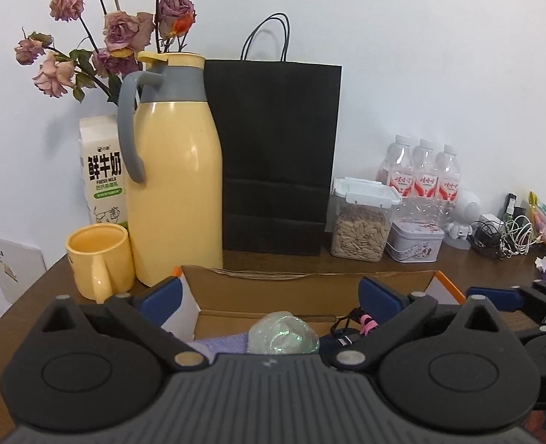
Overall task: Organize objects
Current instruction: 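Withdraw both tools from the box back over the table, then grasp the white cap with the plastic tab using the right tool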
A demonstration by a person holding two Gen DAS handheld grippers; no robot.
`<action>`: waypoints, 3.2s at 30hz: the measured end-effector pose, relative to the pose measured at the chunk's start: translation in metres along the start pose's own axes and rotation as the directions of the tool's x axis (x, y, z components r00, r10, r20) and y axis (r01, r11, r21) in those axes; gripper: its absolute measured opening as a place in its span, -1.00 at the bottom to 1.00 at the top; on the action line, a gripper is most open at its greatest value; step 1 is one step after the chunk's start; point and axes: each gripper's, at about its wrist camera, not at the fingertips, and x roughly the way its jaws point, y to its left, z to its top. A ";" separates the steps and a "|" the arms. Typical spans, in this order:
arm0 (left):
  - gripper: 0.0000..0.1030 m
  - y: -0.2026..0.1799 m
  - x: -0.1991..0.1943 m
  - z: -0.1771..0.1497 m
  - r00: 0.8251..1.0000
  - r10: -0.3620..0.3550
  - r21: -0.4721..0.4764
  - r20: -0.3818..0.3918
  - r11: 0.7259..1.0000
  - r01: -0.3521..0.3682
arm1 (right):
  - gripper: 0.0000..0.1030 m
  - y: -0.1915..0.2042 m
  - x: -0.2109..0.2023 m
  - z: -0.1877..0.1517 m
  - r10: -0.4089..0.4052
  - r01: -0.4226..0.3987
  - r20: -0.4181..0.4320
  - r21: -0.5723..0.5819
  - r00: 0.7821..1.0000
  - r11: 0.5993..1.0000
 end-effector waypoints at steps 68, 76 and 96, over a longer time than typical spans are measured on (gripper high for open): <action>1.00 0.086 -0.115 -0.115 0.987 0.081 -0.006 -0.139 0.997 -0.083 | -0.09 -0.001 -0.079 -0.117 -0.058 0.056 -0.169 -0.017 0.984 0.998; 1.00 0.093 -0.110 -0.121 0.990 0.034 -0.058 -0.139 0.997 -0.043 | -0.46 -0.004 -0.067 -0.117 -0.058 0.056 -0.183 -0.015 0.981 0.998; 1.00 0.099 -0.106 -0.126 0.989 0.028 -0.111 -0.145 0.993 -0.044 | -0.16 -0.004 -0.083 -0.122 -0.063 0.064 -0.142 0.004 0.988 0.998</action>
